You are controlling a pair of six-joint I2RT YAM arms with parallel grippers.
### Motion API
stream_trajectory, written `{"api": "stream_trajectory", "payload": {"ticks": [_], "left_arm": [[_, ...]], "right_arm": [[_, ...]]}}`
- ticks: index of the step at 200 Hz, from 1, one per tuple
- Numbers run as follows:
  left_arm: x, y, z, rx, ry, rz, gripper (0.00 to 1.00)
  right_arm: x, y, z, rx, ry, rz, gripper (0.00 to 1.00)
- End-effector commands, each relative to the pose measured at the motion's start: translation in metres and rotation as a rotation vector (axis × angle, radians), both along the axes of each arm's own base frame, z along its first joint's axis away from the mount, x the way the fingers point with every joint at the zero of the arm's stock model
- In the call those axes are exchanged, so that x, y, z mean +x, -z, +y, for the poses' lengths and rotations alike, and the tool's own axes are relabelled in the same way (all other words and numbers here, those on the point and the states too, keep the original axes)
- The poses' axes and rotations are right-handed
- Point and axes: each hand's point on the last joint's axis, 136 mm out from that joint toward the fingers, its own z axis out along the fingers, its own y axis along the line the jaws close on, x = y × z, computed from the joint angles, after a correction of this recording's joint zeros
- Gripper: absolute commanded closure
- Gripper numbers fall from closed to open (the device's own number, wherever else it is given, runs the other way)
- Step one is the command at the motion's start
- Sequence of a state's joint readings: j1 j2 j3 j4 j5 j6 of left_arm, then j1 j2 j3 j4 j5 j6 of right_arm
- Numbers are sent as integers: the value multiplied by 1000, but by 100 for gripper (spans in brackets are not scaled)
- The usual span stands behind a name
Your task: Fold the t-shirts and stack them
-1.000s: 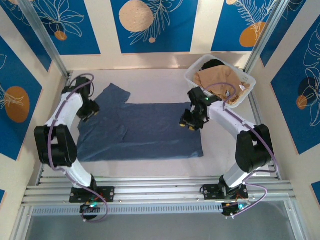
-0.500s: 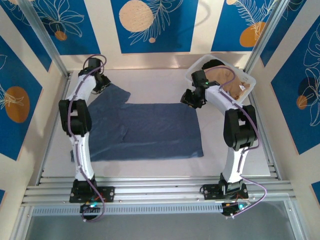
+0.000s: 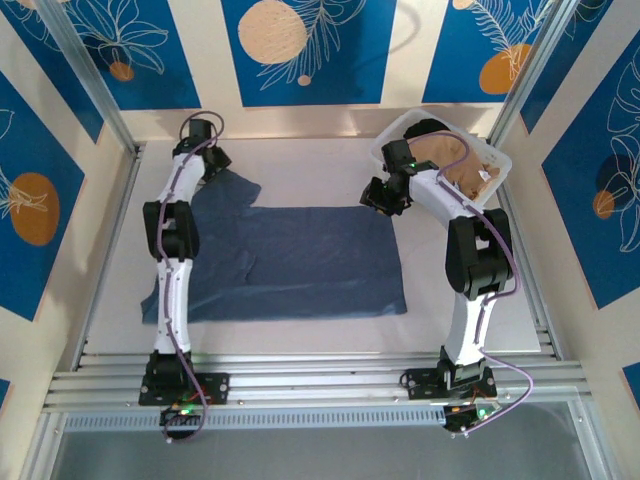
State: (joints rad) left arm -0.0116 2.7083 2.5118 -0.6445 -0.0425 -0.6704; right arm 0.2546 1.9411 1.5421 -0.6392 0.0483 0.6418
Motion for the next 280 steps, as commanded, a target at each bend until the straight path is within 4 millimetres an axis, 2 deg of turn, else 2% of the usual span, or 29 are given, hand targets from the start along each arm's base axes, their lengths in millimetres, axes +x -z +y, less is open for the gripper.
{"api": "stream_trajectory", "payload": {"ticks": [1, 29, 50, 88, 108, 130, 149, 167, 189, 243, 260, 280], "left_arm": [[7, 3, -13, -14, 26, -13, 46], [-3, 18, -33, -3, 88, 50, 47], [-18, 30, -39, 33, 107, 123, 47], [-42, 45, -23, 95, 56, 239, 51], [-50, 49, -22, 85, 43, 276, 61], [-64, 56, -24, 75, 48, 338, 80], [-69, 57, -24, 82, 60, 360, 90], [-64, 44, -21, 96, 64, 328, 100], [-54, 15, -17, 121, 50, 260, 100], [-47, -60, -15, 134, 32, 130, 100], [-47, -76, -17, 125, 49, 101, 100], [-50, -84, -22, 104, 69, 94, 100]], "right_arm": [[-6, -20, 0, 29, -6, -28, 60], [-9, -16, -1, 38, -1, -20, 60], [-8, -14, -2, 44, 6, -16, 60], [-5, -17, -5, 54, 12, -22, 60], [-5, -18, -6, 56, 14, -23, 60], [-7, -15, -7, 50, 17, -16, 60], [-8, -11, -10, 40, 28, -11, 60], [-7, -7, -17, 4, 46, -4, 61], [-6, 6, -29, -72, 85, 36, 62], [17, 32, -45, -269, 122, 66, 61], [27, 36, -47, -300, 122, 60, 59], [33, 45, -50, -351, 120, 79, 59]]}}
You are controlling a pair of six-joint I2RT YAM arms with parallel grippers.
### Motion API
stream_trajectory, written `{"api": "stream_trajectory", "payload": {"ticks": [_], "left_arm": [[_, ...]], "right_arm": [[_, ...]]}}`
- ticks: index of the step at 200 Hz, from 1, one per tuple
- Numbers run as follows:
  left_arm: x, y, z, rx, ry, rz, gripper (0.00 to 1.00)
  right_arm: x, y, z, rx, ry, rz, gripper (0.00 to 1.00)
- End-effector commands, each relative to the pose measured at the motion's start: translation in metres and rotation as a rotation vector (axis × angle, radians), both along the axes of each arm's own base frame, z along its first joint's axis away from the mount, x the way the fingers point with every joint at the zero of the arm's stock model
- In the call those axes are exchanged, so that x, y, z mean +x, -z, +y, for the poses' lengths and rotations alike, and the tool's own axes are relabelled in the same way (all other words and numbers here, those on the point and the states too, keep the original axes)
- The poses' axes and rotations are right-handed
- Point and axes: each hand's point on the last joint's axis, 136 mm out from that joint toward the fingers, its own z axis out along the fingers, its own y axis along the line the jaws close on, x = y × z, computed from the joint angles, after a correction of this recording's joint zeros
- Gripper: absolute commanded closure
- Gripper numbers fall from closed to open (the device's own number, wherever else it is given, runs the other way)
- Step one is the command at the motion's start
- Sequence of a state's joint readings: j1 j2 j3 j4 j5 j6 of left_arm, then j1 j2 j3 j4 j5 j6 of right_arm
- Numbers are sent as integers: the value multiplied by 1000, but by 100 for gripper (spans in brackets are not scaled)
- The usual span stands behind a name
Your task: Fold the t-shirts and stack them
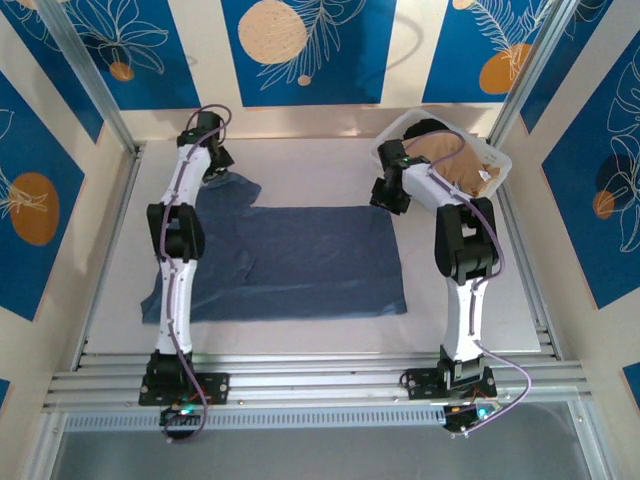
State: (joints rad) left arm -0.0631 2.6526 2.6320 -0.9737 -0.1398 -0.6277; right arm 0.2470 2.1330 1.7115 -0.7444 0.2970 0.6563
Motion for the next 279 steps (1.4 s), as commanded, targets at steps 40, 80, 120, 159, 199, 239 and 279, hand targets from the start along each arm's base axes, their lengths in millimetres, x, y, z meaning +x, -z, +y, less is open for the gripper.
{"api": "stream_trajectory", "payload": {"ticks": [40, 80, 120, 159, 199, 239, 279], "left_arm": [[-14, -52, -18, -60, 67, -38, 100], [-22, -61, -22, -79, 76, -38, 100], [-25, -67, -25, -86, 87, -36, 100], [-28, -86, -28, -85, 95, -64, 100], [-32, -91, -29, -83, 100, -64, 100], [-34, -89, -29, -84, 98, -57, 100], [-39, -100, -27, -72, 112, -63, 100]], "right_arm": [[16, 24, -16, -160, -15, 31, 59], [18, 40, -17, -161, -19, 55, 61], [11, 53, -9, -138, -15, 93, 62], [18, 7, -11, -176, -33, -86, 60], [23, -46, 31, -156, -249, -233, 60], [1, 2, 23, -301, -301, -61, 57], [21, 15, 16, -323, -335, -78, 52]]}}
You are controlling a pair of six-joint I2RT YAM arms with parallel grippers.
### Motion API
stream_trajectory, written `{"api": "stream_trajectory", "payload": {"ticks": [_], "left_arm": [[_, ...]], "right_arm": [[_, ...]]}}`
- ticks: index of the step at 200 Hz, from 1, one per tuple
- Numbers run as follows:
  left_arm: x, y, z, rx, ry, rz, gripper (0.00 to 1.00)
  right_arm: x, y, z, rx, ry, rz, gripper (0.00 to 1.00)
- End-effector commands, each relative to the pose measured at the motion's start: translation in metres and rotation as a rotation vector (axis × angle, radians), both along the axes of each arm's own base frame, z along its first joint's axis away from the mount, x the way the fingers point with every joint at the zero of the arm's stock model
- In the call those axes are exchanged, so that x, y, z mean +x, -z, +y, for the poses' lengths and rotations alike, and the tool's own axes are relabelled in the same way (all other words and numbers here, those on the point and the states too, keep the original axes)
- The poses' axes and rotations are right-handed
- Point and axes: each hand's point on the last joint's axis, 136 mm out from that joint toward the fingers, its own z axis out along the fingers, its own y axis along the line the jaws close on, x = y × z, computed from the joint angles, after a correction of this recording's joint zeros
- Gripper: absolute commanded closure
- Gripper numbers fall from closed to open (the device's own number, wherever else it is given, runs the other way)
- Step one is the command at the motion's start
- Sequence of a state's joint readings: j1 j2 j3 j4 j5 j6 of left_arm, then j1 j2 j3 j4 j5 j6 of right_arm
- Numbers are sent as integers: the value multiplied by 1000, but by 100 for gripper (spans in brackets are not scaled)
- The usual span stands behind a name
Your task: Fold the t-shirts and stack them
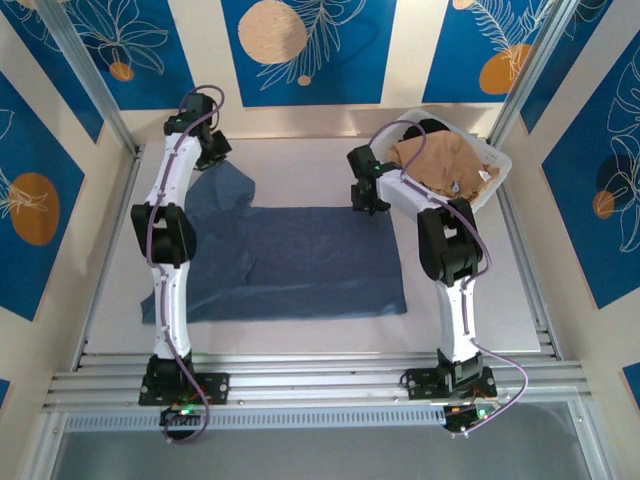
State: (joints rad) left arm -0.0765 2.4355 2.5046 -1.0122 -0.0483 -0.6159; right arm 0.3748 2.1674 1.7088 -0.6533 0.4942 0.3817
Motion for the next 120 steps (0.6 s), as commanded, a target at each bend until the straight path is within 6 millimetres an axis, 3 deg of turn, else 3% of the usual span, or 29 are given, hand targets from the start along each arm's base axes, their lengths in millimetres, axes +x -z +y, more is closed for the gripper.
{"api": "stream_trajectory", "payload": {"ticks": [1, 63, 120], "left_arm": [[-11, -26, -6, 6, 44, -19, 100], [-29, -42, -4, 21, 66, -18, 100], [-40, -53, -4, 20, 83, -17, 100]], "right_arm": [[12, 10, -19, -69, -13, 14, 52], [16, 32, -33, -114, 60, 92, 52], [2, 50, -36, -59, 117, 173, 65]]}}
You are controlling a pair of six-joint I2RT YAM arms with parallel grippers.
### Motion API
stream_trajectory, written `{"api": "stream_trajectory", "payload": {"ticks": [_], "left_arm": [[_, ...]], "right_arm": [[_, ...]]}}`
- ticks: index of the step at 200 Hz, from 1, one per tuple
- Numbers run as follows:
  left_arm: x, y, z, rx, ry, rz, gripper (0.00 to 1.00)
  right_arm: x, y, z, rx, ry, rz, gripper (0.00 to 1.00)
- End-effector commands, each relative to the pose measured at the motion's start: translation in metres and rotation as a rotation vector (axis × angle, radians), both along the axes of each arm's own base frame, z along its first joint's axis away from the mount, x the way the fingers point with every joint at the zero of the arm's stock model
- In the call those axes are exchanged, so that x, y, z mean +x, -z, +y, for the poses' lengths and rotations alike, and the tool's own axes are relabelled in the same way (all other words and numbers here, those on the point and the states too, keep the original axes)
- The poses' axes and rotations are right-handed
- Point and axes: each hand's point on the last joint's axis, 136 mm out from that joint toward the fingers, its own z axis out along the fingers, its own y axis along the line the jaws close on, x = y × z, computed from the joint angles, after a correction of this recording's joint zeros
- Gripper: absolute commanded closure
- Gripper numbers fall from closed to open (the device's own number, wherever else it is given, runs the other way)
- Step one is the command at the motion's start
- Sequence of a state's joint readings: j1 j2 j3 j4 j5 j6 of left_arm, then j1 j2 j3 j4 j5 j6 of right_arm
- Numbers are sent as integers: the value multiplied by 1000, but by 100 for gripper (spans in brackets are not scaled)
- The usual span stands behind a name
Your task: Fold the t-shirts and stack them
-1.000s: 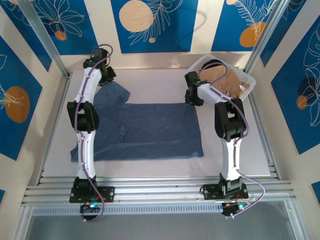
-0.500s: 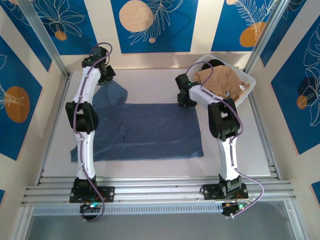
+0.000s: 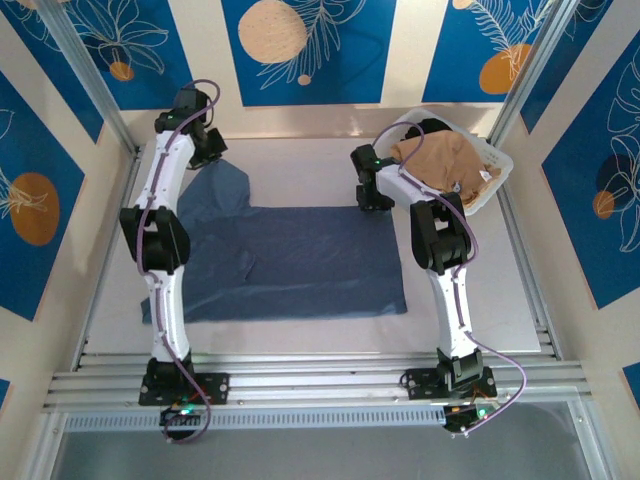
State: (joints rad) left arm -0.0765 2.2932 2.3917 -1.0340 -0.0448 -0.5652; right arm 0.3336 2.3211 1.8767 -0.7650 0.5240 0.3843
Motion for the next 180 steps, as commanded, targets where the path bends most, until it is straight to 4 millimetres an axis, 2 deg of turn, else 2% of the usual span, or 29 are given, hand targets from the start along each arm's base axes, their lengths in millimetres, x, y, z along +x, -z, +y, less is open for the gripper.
{"api": "stream_trajectory", "payload": {"ticks": [1, 28, 49, 59, 81, 105, 140, 180], "left_arm": [[-13, -18, -5, -3, 38, -7, 100], [-21, -17, -6, -5, 43, 9, 100], [-29, -15, -4, 0, 40, 24, 100], [-33, -14, -3, 4, 38, 27, 100], [-43, -19, 3, 35, 34, 32, 100], [-60, -26, 12, 88, 27, 45, 100], [-100, -41, 23, 123, 1, 62, 100], [-165, -49, 36, 153, -41, 103, 100]], "right_arm": [[-15, 22, -14, 1, 66, 91, 66], [-21, 25, -12, 23, 73, 121, 74], [-24, 22, -13, 20, 85, 116, 88], [-22, 16, -14, 20, 85, 94, 94], [-18, -3, -15, 10, 76, 40, 100], [-17, -23, -11, 10, 63, -2, 100], [-36, -49, -9, -14, 75, -42, 100], [-73, -64, -13, -8, 131, -43, 100]]}}
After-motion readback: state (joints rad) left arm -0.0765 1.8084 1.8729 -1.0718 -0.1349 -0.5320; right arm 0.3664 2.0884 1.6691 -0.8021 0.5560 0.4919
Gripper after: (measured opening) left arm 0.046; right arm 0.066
